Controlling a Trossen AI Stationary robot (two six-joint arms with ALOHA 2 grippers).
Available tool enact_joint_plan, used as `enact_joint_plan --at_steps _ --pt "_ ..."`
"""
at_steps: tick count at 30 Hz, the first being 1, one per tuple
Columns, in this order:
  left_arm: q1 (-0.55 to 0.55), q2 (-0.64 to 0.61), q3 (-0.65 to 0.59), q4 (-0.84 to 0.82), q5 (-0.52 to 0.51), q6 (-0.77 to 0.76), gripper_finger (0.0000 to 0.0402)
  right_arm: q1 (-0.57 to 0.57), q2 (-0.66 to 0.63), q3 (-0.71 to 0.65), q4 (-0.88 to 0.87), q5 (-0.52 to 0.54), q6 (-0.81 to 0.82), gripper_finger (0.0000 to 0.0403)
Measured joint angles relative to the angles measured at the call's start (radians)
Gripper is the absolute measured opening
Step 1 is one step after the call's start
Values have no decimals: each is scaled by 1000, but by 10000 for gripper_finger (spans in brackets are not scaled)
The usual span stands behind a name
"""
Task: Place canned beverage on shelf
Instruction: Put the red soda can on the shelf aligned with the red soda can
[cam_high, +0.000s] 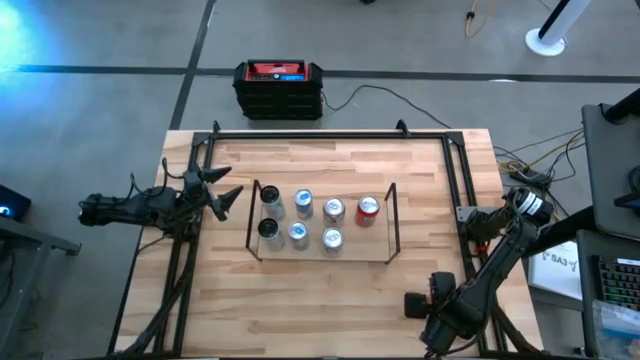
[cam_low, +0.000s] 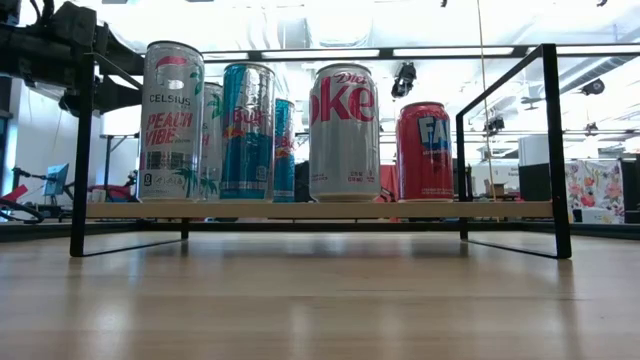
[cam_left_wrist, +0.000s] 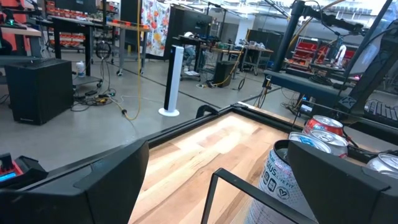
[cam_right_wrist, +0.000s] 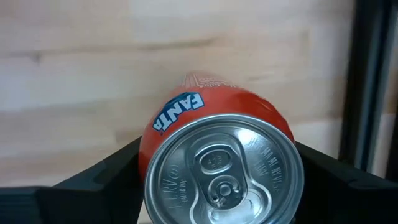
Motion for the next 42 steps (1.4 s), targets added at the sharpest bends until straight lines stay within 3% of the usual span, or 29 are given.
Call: enact_joint_plan --at_steps 9,19,24,32,42 --pt "0 0 0 0 0 0 368 -30 1 24 69 -15 -113 289" --pt "0 0 0 0 0 0 368 -182 1 45 82 -153 -368 289" --pt "0 0 0 0 0 0 368 -224 1 104 80 -139 -425 289" --pt "0 0 0 0 0 0 368 -272 6 168 34 -16 -451 289" --pt "0 0 0 0 0 0 368 -398 106 279 -2 -41 -751 289"
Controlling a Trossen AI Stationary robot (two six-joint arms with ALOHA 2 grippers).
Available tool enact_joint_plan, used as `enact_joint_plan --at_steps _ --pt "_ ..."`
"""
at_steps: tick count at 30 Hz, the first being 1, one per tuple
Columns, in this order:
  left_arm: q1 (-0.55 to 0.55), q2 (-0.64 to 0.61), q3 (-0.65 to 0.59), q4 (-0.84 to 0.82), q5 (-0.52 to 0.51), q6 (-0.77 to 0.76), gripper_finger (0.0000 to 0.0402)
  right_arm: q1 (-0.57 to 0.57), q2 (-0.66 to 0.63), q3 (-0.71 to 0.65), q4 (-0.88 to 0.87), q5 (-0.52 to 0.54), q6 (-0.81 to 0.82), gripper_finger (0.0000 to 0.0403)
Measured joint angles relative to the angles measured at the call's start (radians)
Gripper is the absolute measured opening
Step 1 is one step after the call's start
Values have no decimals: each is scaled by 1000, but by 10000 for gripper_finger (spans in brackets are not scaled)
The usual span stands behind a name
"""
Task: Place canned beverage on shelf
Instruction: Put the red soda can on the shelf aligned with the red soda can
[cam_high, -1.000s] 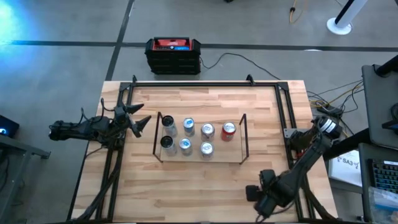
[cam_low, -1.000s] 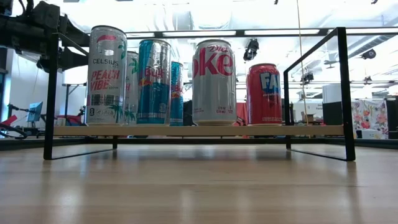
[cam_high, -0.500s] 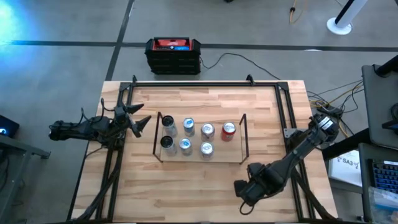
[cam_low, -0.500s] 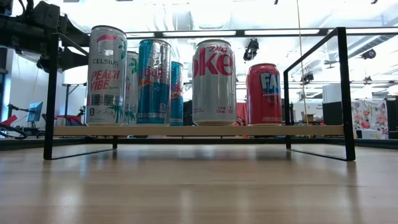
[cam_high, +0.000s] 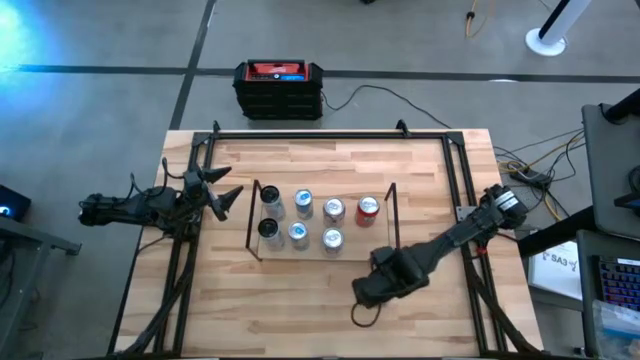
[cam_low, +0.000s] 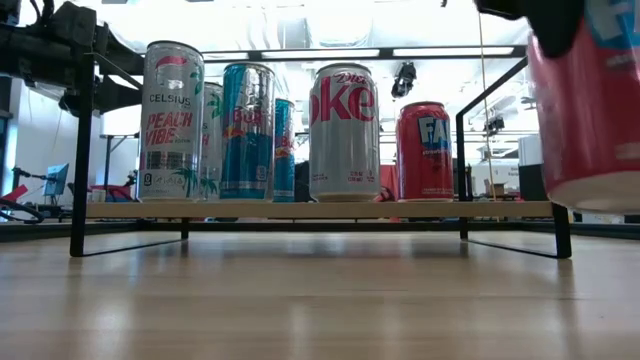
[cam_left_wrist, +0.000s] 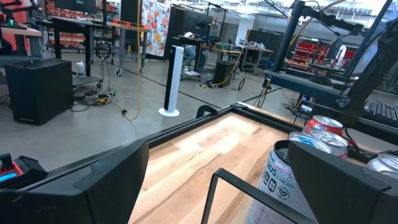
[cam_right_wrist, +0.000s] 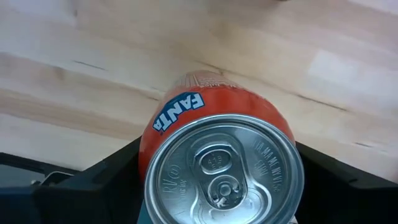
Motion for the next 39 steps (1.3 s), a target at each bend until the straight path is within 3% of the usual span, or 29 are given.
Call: enact_joint_plan --at_steps 5,17,24,39 --pt "0 0 0 0 0 0 368 -24 64 126 -133 8 -71 307" --pt "0 0 0 0 0 0 368 -49 235 455 -372 178 -130 300" --pt "0 0 0 0 0 0 368 -124 268 459 -377 175 -249 300" --pt "0 0 0 0 0 0 368 -230 259 442 -373 133 -326 303"
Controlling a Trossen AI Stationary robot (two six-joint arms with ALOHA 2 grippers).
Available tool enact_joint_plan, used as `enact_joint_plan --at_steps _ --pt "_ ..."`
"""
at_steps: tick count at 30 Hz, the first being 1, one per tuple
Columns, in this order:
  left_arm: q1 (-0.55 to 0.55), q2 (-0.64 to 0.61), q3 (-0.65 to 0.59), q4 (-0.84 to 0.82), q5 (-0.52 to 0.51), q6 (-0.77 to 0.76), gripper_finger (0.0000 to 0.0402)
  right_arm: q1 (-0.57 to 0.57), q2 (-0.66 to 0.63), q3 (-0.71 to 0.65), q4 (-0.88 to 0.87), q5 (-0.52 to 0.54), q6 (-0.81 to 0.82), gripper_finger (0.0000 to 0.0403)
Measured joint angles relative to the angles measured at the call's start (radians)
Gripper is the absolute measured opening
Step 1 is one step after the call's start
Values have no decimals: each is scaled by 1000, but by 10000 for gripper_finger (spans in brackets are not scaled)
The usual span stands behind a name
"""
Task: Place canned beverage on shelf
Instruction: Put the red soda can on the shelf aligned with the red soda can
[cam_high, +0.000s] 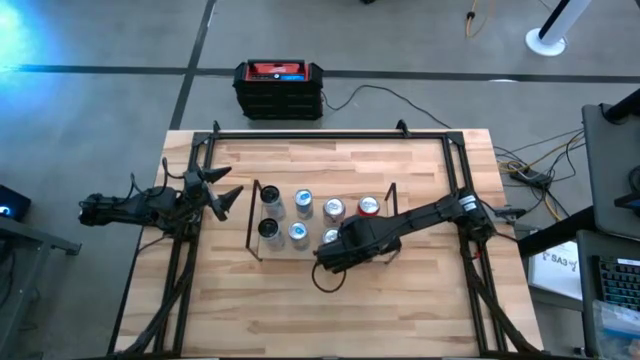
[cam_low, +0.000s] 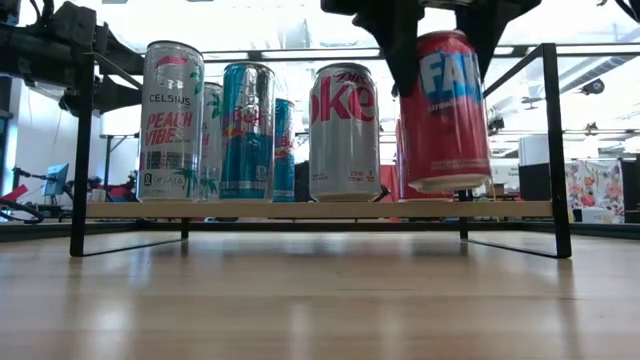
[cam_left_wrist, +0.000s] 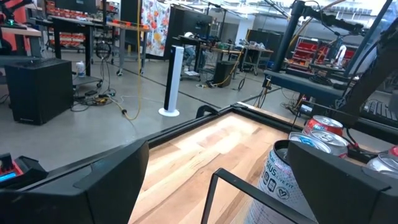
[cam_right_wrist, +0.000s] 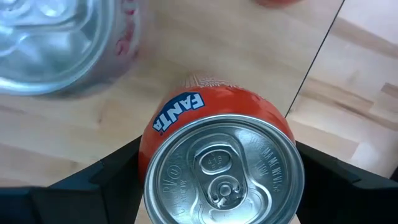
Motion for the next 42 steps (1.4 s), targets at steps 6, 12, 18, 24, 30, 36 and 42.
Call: enact_joint_plan --at_steps 6,12,18,24,30,36,42 --pt "0 0 0 0 0 0 368 -15 -38 -67 -1 -6 19 303" --pt "0 0 0 0 0 0 368 -25 -94 -136 4 13 35 304" --pt "0 0 0 0 0 0 368 -31 -119 -149 31 18 64 304" --pt "0 0 0 0 0 0 368 -35 -119 -168 50 42 72 304" --pt "0 0 0 0 0 0 368 -47 -119 -194 67 42 95 304" --pt "0 0 0 0 0 0 368 -53 -119 -200 87 41 99 304" --pt "0 0 0 0 0 0 368 -55 -119 -202 90 42 107 304"
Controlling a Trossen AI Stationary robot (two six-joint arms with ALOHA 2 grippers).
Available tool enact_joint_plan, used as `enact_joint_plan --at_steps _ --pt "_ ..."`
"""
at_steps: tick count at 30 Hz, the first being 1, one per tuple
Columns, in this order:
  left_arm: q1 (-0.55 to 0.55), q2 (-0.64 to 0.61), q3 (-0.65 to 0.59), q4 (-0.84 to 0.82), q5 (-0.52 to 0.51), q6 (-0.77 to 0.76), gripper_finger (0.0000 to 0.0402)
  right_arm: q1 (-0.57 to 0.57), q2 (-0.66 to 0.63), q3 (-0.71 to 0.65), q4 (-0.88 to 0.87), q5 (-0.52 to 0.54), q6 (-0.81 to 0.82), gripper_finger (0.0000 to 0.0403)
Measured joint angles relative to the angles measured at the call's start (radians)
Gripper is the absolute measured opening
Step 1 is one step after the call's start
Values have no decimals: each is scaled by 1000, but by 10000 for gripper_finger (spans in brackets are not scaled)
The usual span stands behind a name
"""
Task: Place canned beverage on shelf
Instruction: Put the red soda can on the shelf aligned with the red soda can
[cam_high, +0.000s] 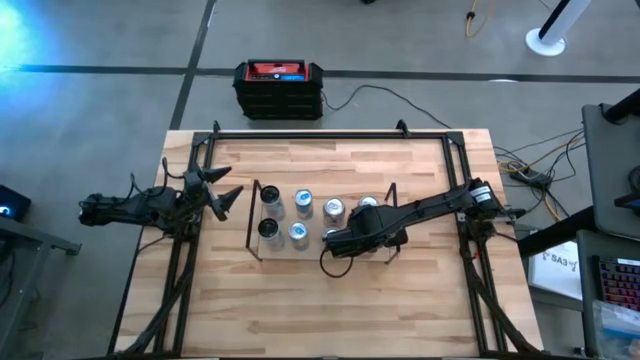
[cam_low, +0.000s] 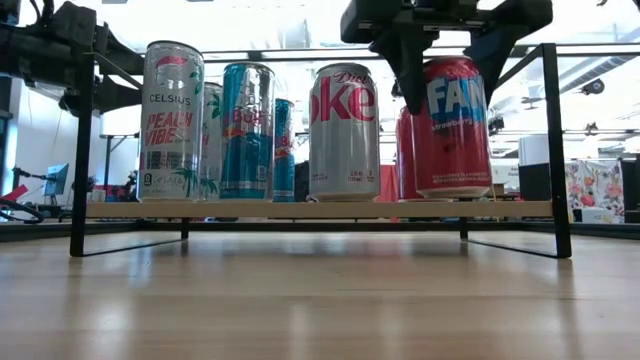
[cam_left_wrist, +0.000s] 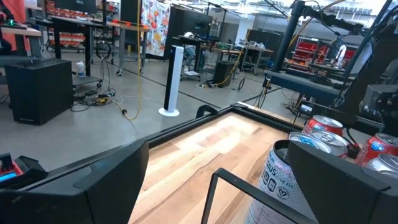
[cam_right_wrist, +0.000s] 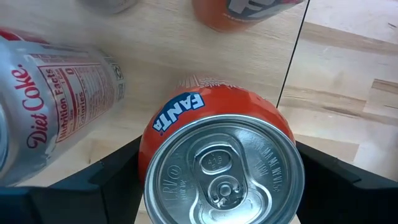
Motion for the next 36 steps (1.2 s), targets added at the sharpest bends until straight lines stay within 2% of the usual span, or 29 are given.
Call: enact_joint_plan --at_steps 10,18,28,36 --pt "0 0 0 0 0 0 368 0 0 -2 0 3 2 305" --pt "0 0 0 0 0 0 368 0 1 -12 0 26 12 330" --pt "0 0 0 0 0 0 368 0 1 -17 1 27 30 339" --pt "0 0 0 0 0 0 368 0 1 -17 3 27 43 366"
